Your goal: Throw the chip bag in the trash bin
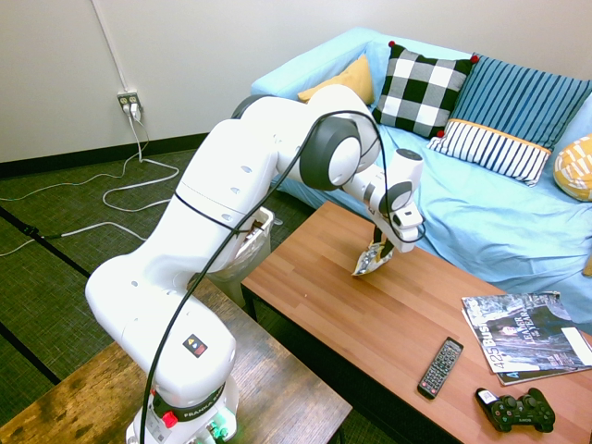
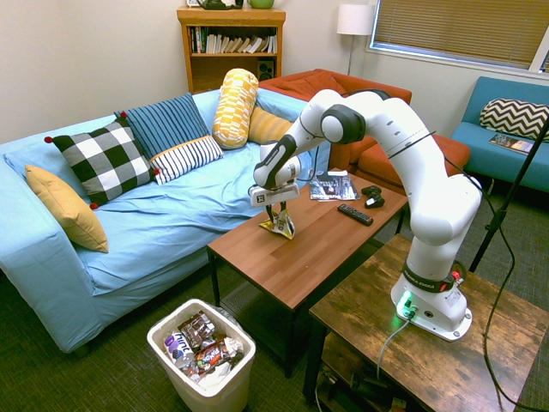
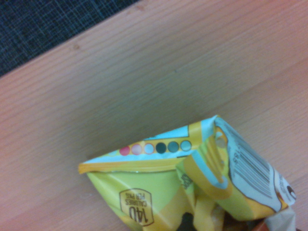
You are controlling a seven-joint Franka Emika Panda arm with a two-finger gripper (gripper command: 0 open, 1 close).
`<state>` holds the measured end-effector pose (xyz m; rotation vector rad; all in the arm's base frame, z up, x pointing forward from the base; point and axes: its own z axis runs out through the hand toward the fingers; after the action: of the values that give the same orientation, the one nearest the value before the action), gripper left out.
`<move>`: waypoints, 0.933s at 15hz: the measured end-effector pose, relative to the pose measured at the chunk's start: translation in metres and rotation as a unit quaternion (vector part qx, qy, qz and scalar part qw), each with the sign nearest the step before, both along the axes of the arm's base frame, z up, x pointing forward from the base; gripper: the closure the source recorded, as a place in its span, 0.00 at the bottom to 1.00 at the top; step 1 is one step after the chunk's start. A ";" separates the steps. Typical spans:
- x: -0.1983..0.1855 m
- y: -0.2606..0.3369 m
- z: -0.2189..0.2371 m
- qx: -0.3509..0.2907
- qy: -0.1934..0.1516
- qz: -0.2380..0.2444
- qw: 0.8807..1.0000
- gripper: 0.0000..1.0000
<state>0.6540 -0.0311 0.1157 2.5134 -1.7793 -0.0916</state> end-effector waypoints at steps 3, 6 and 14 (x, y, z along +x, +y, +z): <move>0.005 0.010 0.025 0.011 -0.018 0.013 1.000 1.00; 0.001 0.053 0.068 0.022 -0.047 0.047 0.998 1.00; -0.083 0.306 0.134 0.008 -0.086 0.221 0.971 1.00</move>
<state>0.5710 0.2746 0.2494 2.9365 -1.2204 0.1380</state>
